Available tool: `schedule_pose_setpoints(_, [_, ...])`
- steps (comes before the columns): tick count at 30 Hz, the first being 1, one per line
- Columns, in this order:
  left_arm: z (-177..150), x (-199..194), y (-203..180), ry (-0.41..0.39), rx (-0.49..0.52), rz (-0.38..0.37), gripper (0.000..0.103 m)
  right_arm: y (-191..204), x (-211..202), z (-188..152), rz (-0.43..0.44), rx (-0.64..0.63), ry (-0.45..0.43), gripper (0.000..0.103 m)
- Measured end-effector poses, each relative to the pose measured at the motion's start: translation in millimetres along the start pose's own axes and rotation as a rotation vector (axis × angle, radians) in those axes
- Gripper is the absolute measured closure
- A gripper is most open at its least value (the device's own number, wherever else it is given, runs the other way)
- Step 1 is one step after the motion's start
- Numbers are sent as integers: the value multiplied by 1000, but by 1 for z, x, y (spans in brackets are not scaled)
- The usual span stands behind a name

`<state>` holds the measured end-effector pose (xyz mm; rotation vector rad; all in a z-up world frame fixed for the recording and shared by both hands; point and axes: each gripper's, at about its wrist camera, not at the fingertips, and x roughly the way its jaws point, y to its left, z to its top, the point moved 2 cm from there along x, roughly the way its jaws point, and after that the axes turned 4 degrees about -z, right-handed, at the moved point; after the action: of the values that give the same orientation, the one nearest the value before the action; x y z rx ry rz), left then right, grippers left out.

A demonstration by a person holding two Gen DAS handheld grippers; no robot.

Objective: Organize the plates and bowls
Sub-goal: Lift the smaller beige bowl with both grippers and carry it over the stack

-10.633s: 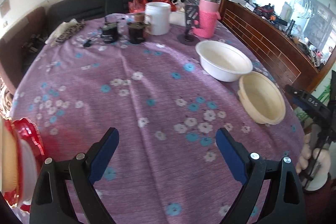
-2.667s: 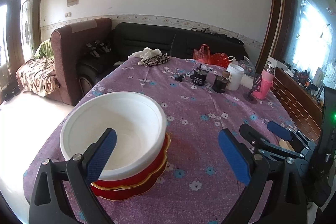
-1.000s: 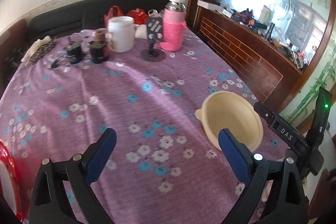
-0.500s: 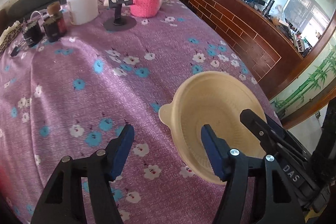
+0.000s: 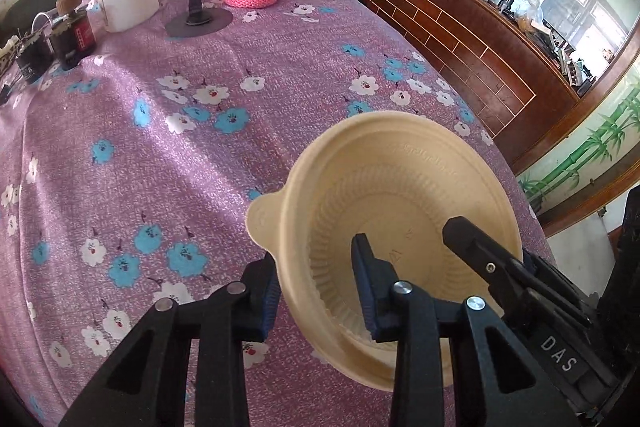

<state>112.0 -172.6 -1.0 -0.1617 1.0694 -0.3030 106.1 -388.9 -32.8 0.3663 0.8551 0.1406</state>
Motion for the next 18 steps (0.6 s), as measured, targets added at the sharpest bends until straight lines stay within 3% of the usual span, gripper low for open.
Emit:
schedule_pose_setpoints(6, [-2, 0, 0, -8, -11, -12, 71, 1, 4, -1, 0, 2, 13, 65])
schedule_pose_setpoints(7, [-2, 0, 0, -10, -11, -11, 75, 1, 5, -1, 0, 2, 15, 72])
schedule_pose_setpoints(9, [-3, -2, 0, -14, -1, 6, 86, 2, 7, -2, 7, 3, 22, 77])
schedule_pose_setpoints(10, [-3, -4, -1, -15, 6, 15, 86, 2, 7, -2, 6, 4, 23, 79])
schedule_pose_setpoints(18, [-11, -53, 3, -107, 2, 10, 86, 10, -11, -2, 120, 21, -34, 84])
